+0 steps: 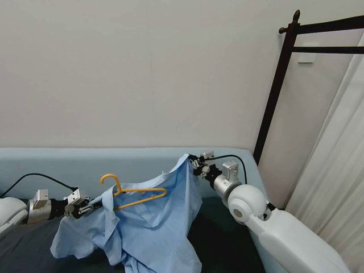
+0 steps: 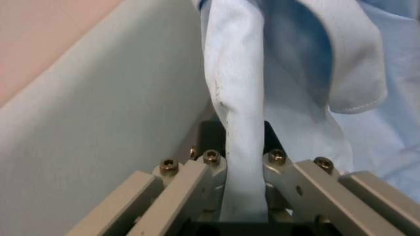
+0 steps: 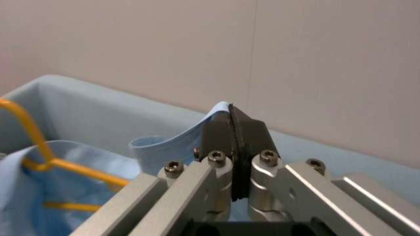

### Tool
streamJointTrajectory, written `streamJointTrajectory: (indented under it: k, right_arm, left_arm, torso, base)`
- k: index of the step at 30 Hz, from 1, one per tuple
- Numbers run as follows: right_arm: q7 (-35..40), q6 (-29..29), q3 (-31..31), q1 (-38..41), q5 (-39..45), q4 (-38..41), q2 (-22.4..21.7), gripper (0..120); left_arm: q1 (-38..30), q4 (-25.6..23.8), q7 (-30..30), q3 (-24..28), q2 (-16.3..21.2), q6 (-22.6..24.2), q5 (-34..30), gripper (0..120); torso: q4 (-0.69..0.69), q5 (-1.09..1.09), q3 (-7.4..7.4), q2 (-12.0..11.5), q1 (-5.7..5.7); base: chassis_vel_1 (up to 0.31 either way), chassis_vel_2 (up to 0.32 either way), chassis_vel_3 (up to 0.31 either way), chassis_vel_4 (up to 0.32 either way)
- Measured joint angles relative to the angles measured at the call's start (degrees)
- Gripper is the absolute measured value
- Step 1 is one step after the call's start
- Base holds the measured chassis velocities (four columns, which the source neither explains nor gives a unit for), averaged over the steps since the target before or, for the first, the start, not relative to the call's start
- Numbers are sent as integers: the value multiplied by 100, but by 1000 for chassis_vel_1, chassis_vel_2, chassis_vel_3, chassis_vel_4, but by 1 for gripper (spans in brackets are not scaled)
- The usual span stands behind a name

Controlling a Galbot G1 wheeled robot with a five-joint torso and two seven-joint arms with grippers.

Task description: Pick up the clothes from the sofa and hang them on the clothes hanger.

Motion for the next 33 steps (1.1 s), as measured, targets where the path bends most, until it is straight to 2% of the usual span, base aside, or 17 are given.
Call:
streamJointTrajectory:
  k: [7, 10, 13, 16, 17, 20, 21, 22, 27, 28, 31, 33]
  right_arm:
    - [330, -183, 82, 207, 599, 861, -531, 0]
    - [460, -193, 85, 295, 873, 1343, -816, 0]
    - [471, -178, 91, 185, 914, 1688, -984, 0]
    - [306, -52, 215, -295, 680, 2106, -1282, 0]
    - [306, -52, 215, -295, 680, 2106, -1282, 0]
    - [159, 41, 419, -690, 398, 2228, -1417, 0]
    - [111, 88, 561, -893, 207, 2233, -1441, 0]
    - [111, 88, 561, -893, 207, 2233, -1441, 0]
    - [-3, 229, 589, -912, -380, 1894, -1381, 0]
    - [-3, 229, 589, -912, -380, 1894, -1381, 0]
    - [-117, 291, 465, -789, -834, 1659, -1379, 0]
    - [-151, 314, 427, -781, -984, 1594, -1382, 0]
  left_arm:
    - [-849, -66, -183, 561, -326, 245, -30, 2]
    - [-1432, 40, -301, 942, -633, 285, -117, 2]
    - [-1891, 154, -347, 1231, -880, 289, -232, 2]
    - [-2616, 249, -343, 1727, -1097, 303, -515, 2]
    - [-2616, 249, -343, 1727, -1097, 303, -515, 2]
    - [-3447, 301, -214, 2435, -1188, 316, -831, 2]
    - [-3944, 393, -94, 2861, -1303, 317, -1018, 2]
    - [-3944, 393, -94, 2861, -1303, 317, -1018, 2]
    - [-5352, 681, 156, 3743, -1806, 319, -1451, 2]
    - [-5352, 681, 156, 3743, -1806, 319, -1451, 2]
    - [-6078, 959, 233, 4179, -2171, 317, -1651, 2]
    - [-6225, 1016, 255, 4306, -2247, 314, -1681, 2]
  torso:
    - [-1, 0, 0, 0, 0]
    - [0, -1, 0, 0, 0]
    - [-1, -1, 0, 0, 0]
    - [-3, -1, 1, -1, 0]
    - [-3, -1, 1, -1, 0]
    - [-2, 2, 0, 0, 0]
    - [0, 1, 0, 0, 0]
    - [0, 1, 0, 0, 0]
    - [-1, 0, 1, -1, 1]
    - [-1, 0, 1, -1, 1]
    - [-2, 4, 0, 0, 0]
    - [-2, 3, 1, 0, 1]
  base:
    - [0, 0, 0, 0]
    - [0, 0, 0, 0]
    - [0, 0, 0, 0]
    - [0, 0, 0, 0]
    - [0, 0, 0, 0]
    - [0, 0, 0, 0]
    - [0, 0, 0, 0]
    - [0, 0, 0, 0]
    - [0, 0, 0, 0]
    - [0, 0, 0, 0]
    - [0, 0, 0, 0]
    - [0, 0, 0, 0]
